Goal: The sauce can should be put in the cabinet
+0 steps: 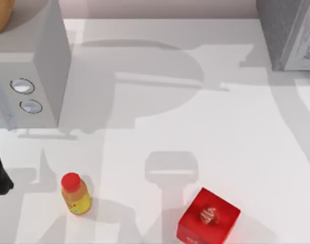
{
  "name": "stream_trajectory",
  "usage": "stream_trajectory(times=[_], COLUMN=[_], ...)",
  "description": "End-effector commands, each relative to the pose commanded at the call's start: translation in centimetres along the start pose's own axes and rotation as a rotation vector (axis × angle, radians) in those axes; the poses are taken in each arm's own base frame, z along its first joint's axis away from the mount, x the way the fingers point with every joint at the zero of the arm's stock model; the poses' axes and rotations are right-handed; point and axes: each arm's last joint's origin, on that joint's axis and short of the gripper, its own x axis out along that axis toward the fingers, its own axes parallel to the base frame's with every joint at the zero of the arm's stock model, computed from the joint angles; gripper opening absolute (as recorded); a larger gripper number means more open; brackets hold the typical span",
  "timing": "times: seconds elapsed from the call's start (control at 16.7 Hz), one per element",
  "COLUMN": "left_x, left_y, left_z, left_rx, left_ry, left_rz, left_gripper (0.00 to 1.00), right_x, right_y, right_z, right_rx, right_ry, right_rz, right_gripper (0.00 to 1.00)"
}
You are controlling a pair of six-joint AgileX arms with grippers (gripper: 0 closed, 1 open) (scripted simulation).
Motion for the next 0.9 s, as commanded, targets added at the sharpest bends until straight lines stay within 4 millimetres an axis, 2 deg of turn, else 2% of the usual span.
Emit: stream_trajectory(times=[0.12, 0.24, 0.72, 0.9], left_x=[0.0, 0.0, 0.0, 0.0], left_y=[0.0, 0.0, 0.0, 0.0], left_z=[0.0, 0.0, 0.0, 0.0], left_rx=[0.000, 0.000, 0.000, 0.000], left_ry=[0.000, 0.000, 0.000, 0.000], left_rz=[0.000, 0.000, 0.000, 0.000], left_gripper=[1.00, 1.00, 1.00, 1.00], right_x=[0.2, 1.4, 11.4, 14.1], right_y=[0.0, 0.1, 0.1, -0.1], right_z=[0.2, 0.5, -0.9, -1.7], right_rx=[0.002, 0.004, -0.002, -0.001], right_ry=[-0.008, -0.015, 0.005, 0.002], right_rz=[0.003, 0.005, -0.002, -0.001], right_gripper=[0.00, 0.00, 0.00, 0.00])
